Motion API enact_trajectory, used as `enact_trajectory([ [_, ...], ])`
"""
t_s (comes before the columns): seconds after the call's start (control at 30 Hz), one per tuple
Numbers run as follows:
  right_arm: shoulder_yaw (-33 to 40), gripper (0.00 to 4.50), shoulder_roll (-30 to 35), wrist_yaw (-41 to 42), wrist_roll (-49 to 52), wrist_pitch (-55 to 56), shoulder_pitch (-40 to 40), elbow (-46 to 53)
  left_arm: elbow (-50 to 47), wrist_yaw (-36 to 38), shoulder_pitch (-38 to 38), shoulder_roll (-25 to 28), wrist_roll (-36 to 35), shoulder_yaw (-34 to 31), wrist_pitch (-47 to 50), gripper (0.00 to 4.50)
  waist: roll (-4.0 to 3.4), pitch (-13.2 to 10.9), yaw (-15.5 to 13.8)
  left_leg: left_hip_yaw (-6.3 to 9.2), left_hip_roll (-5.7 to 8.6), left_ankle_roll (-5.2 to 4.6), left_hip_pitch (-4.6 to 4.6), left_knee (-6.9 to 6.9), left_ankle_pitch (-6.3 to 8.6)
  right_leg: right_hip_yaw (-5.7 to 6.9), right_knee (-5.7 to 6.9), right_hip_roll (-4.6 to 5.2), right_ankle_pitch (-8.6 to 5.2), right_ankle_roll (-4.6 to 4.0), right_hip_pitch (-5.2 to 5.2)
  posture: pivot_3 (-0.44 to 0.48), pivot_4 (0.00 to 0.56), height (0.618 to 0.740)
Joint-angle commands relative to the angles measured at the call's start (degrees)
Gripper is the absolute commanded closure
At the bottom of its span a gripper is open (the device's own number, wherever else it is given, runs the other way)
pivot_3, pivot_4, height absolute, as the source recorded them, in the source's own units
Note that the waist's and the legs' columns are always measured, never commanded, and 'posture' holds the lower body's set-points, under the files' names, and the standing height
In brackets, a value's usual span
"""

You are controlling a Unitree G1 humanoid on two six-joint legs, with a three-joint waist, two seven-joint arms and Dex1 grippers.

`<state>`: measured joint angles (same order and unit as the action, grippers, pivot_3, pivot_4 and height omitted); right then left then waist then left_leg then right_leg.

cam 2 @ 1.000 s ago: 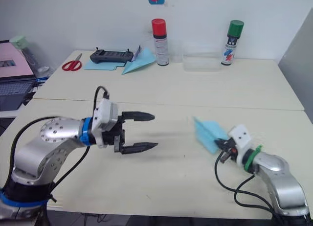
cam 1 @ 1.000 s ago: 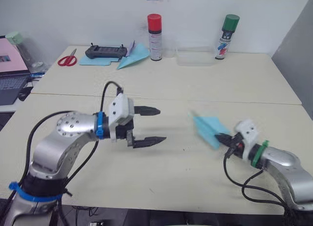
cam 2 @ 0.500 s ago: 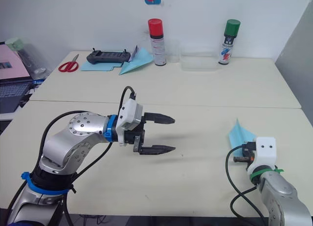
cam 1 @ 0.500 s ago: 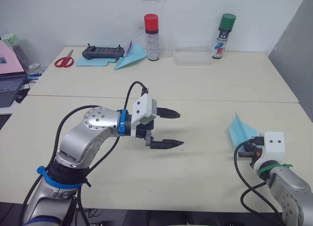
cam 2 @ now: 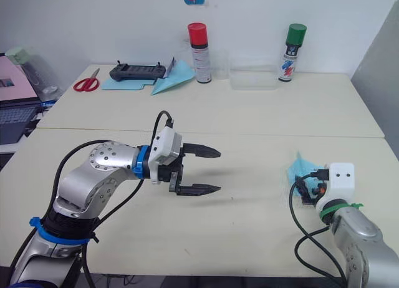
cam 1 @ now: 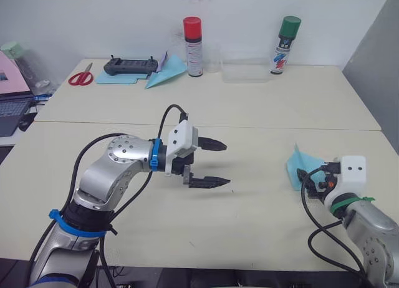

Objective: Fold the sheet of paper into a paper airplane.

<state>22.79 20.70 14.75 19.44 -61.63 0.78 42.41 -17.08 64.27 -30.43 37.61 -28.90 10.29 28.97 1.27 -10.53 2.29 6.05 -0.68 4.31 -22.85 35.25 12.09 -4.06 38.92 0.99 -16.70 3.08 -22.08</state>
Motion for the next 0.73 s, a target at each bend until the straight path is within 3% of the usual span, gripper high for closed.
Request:
enact_trajectory([
  [0.03,1.9,0.03,8.6,7.8,2.0,6.3,-3.7,-1.4,2.3,-0.2,-0.1,1.5,-0.9,-3.9,1.1,0.00,-0.01,0.0,0.0,-0.01,0.01,0.00,0.00,0.01,0.00,0.00,0.00,0.01,0.00,0.00,0.00,0.000,0.150,0.740],
  [0.17,2.3,0.03,22.8,29.2,8.6,15.3,-5.3,-8.7,7.4,2.1,0.5,5.7,1.9,-5.2,-1.0,0.00,-0.02,0.0,0.1,0.01,-0.01,-0.02,0.02,-0.03,-0.01,0.03,-0.04,-0.02,-0.01,0.01,0.01,0.000,0.150,0.740],
  [0.3,3.8,0.03,30.3,39.7,11.9,19.6,-4.0,-13.7,9.0,2.3,0.6,7.8,2.5,-6.2,-0.3,0.00,0.02,-0.1,0.0,0.03,-0.02,-0.03,-0.03,-0.09,0.00,0.06,-0.09,-0.01,-0.03,0.02,0.01,0.000,0.150,0.740],
  [0.4,13.6,0.03,44.7,54.4,8.4,25.1,-0.7,-27.5,14.7,-0.3,7.7,17.5,6.5,-16.4,-2.0,0.00,-0.17,-0.4,0.1,-0.07,0.09,-0.03,-0.10,-0.08,0.00,0.00,-0.11,0.11,-0.04,0.06,-0.04,0.000,0.150,0.740],
  [0.47,18.4,0.03,47.4,57.2,4.7,27.9,5.0,-33.2,17.8,-2.8,11.6,21.1,6.2,-24.0,-1.6,0.00,-0.05,-0.4,0.4,-0.20,0.05,-0.06,-0.04,-0.17,0.02,-0.04,-0.09,0.14,-0.05,0.04,-0.14,0.000,0.150,0.740],
  [0.53,19.3,0.03,47.4,57.7,2.7,31.6,7.8,-35.7,18.1,-3.3,14.1,21.9,5.6,-26.9,-1.9,0.00,0.34,-0.2,0.5,-0.02,-0.08,-0.10,0.00,-0.28,0.05,0.15,-0.07,0.02,-0.20,-0.17,-0.12,0.000,0.150,0.740],
  [0.73,11.9,0.03,46.1,56.1,3.2,36.0,1.8,-40.3,17.3,-3.9,14.7,20.2,6.8,-25.6,-4.8,0.00,0.12,-0.3,0.4,-0.33,-0.03,-0.06,0.04,-0.07,0.02,0.01,-0.03,0.19,-0.14,0.05,0.03,0.000,0.150,0.740],
])
